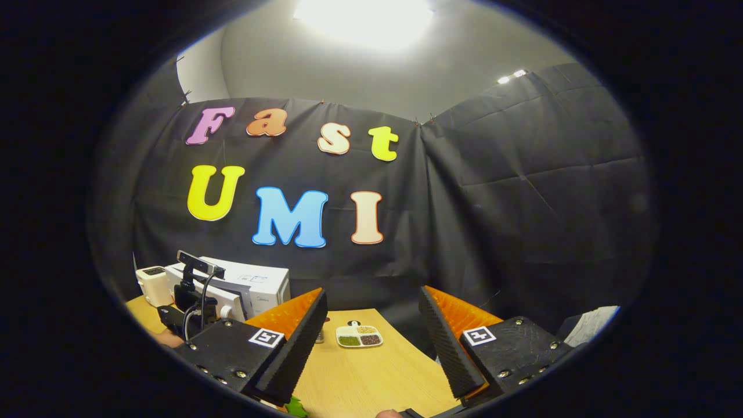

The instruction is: Open the microwave oven with the left hand, put the food in, and close the microwave oven.

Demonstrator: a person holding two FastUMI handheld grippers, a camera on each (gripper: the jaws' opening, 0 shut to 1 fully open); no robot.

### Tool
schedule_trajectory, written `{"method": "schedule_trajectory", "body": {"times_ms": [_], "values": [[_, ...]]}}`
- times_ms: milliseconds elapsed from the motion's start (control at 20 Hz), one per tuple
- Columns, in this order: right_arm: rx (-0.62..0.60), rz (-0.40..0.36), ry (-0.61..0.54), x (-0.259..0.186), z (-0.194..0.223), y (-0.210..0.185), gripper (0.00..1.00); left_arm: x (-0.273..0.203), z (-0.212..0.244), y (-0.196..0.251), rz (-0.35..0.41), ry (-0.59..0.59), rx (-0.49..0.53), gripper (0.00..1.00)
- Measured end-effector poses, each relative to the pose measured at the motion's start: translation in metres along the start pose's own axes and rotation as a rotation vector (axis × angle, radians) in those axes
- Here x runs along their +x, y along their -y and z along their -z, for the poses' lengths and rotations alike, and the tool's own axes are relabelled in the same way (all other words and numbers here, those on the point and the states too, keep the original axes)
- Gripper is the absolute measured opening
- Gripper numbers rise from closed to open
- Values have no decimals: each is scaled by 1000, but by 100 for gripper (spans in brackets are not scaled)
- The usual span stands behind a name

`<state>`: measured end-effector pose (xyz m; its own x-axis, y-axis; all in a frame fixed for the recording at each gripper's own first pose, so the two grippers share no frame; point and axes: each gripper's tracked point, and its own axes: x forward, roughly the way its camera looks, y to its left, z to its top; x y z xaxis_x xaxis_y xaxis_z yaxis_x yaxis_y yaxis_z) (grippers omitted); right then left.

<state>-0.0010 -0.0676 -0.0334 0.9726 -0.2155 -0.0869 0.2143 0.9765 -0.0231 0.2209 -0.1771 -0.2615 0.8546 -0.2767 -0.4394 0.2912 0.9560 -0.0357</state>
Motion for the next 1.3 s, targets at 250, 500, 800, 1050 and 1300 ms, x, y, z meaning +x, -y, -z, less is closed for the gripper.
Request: {"method": "schedule_trajectory", "body": {"times_ms": [250,500,800,1050,1300], "values": [[18,-131,16,-4,1,-15,96,-46,19,-18,-46,-6,-23,15],[48,-255,32,-12,-4,-36,96,-94,36,-51,-130,-21,-45,15],[67,-345,47,-23,-10,-74,96,-133,55,-88,-167,-24,-69,15],[75,-357,52,-35,-19,-108,96,-158,68,-118,-159,-28,-79,15],[79,-334,57,-51,-23,-140,96,-181,79,-153,-132,-27,-82,15]]}}
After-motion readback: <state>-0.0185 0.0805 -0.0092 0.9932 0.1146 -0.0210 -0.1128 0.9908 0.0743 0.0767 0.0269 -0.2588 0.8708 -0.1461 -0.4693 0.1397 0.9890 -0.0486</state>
